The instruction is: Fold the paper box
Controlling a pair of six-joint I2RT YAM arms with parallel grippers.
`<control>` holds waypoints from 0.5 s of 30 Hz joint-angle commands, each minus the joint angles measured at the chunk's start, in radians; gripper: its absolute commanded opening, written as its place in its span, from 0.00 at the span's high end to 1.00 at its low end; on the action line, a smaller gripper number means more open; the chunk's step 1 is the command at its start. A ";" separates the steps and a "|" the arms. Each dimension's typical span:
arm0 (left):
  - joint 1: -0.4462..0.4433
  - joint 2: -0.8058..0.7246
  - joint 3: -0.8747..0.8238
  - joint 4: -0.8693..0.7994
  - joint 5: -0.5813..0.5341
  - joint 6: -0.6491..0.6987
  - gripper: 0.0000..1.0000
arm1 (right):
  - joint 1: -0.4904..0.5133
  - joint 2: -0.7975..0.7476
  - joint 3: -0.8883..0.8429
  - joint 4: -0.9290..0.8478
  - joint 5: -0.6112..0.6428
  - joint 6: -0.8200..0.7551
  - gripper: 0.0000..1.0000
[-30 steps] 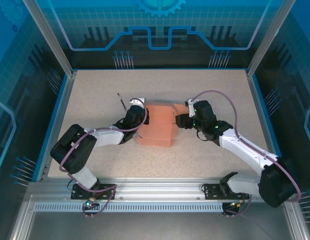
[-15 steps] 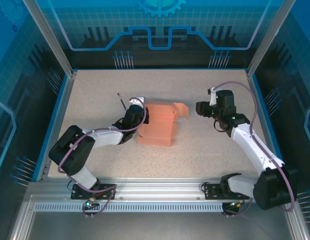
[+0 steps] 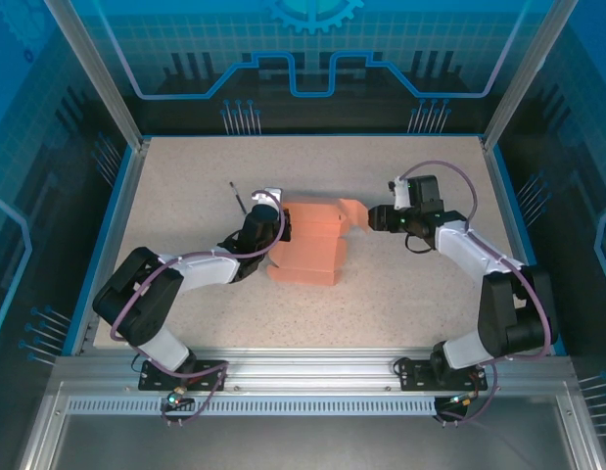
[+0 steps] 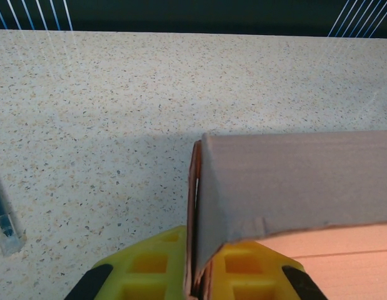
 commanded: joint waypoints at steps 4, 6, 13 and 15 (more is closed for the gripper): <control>-0.005 -0.025 -0.010 0.006 0.005 -0.015 0.96 | 0.034 -0.017 -0.027 0.062 -0.105 0.007 0.41; -0.006 -0.022 -0.010 0.006 0.007 -0.016 0.96 | 0.044 -0.016 -0.032 0.069 -0.114 0.006 0.42; -0.005 -0.026 -0.008 0.000 0.005 -0.015 0.96 | 0.075 -0.021 -0.036 0.089 -0.157 0.007 0.42; -0.005 -0.025 -0.009 0.002 0.004 -0.015 0.96 | 0.083 -0.023 -0.033 0.091 -0.174 0.003 0.41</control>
